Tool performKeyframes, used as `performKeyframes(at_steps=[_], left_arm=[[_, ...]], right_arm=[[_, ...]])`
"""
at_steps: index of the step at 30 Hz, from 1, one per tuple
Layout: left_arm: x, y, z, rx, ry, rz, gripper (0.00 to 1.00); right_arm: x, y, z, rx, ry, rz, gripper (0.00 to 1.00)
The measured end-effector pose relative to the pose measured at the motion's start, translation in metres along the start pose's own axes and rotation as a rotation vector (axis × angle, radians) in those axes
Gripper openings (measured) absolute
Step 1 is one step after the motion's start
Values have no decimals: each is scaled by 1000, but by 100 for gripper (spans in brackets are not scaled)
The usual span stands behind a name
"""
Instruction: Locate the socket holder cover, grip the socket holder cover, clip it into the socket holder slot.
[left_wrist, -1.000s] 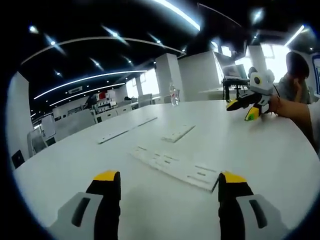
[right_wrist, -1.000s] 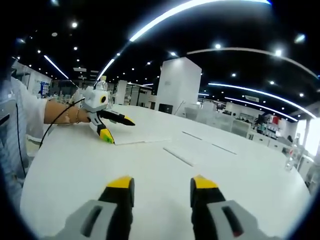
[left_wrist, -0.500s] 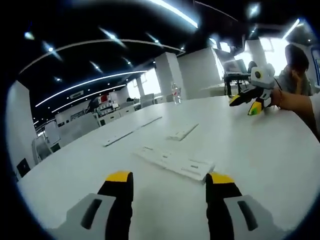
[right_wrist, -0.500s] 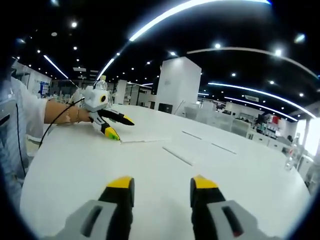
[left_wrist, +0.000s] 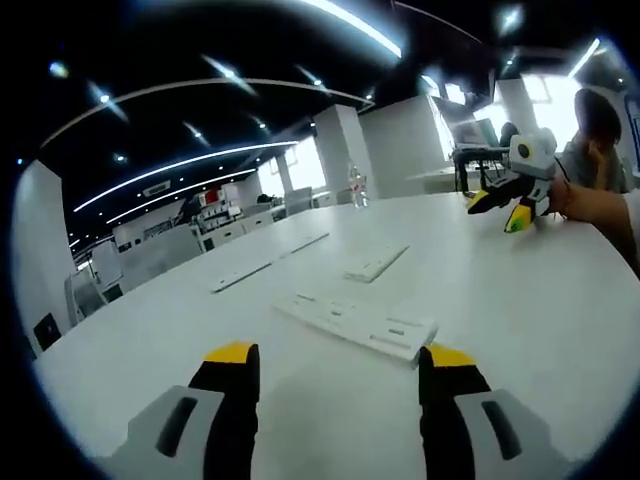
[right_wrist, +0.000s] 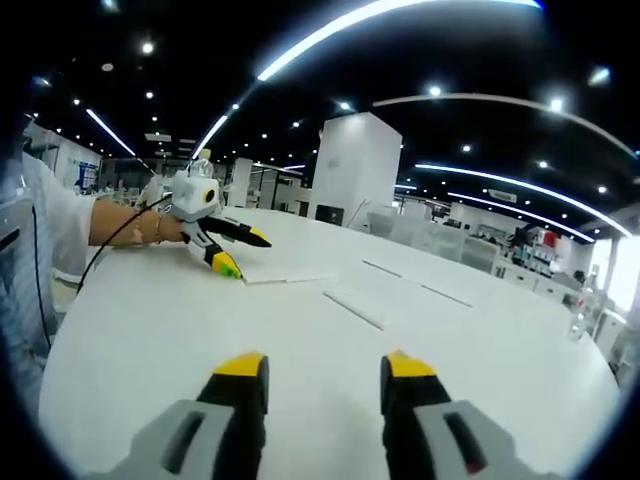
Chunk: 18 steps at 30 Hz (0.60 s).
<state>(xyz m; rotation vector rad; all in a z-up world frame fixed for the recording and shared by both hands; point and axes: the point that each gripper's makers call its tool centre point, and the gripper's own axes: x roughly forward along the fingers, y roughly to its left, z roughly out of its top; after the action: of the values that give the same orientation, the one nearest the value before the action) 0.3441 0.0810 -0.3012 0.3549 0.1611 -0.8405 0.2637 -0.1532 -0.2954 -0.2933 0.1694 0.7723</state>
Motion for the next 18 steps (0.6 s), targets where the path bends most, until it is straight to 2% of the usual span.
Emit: performKeyframes(at_steps=[18], left_arm=[[8,13,-1,-26,17,29,62]], right_arm=[[1,0,0,-5,5,-2,45]])
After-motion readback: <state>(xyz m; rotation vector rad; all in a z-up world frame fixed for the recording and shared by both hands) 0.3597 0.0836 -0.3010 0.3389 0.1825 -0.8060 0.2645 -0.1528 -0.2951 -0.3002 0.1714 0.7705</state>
